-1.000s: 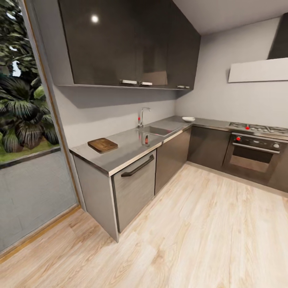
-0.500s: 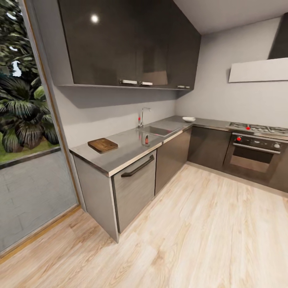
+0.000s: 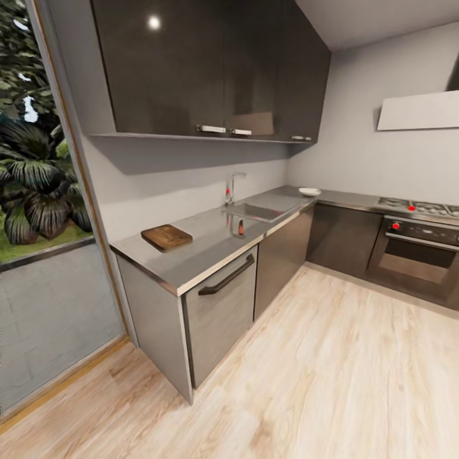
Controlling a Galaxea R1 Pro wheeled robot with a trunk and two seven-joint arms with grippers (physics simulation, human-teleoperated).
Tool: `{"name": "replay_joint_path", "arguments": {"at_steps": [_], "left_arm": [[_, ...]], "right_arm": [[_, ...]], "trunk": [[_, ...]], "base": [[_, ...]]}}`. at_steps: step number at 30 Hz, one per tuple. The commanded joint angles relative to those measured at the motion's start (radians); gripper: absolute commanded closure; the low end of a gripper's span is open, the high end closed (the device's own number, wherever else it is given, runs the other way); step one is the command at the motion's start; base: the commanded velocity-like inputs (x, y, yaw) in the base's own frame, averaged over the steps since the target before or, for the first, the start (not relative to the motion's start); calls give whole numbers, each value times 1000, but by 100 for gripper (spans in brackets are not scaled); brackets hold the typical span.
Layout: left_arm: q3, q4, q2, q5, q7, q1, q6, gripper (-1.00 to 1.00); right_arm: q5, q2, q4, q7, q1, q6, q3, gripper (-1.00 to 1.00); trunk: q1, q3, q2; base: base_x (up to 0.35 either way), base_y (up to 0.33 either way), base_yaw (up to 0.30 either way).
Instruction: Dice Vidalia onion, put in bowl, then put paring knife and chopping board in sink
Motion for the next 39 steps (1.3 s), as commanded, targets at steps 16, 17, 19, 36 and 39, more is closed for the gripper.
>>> {"name": "replay_joint_path", "arguments": {"at_steps": [16, 17, 19, 36, 39], "left_arm": [[-2, -1, 0, 5, 2, 0, -1, -100], [-3, 5, -1, 7, -1, 2, 1, -100], [-3, 5, -1, 7, -1, 2, 1, -100], [0, 41, -4, 5, -1, 2, -27, -100], [0, 42, -4, 5, -1, 2, -27, -100]], "right_arm": [[1, -29, 1, -3, -1, -3, 1, -100], [2, -24, 6, 3, 5, -8, -1, -100], [2, -22, 18, 11, 17, -13, -1, -100], [2, 1, 47, 7, 32, -31, -1, -100], [2, 1, 47, 7, 32, -32, -2, -100]], "trunk": [[1, -1, 0], [1, -1, 0], [1, -1, 0], [1, -1, 0], [1, -1, 0]], "base": [[154, 51, 67], [0, 0, 0], [0, 0, 0], [0, 0, 0], [0, 18, 0]]}}
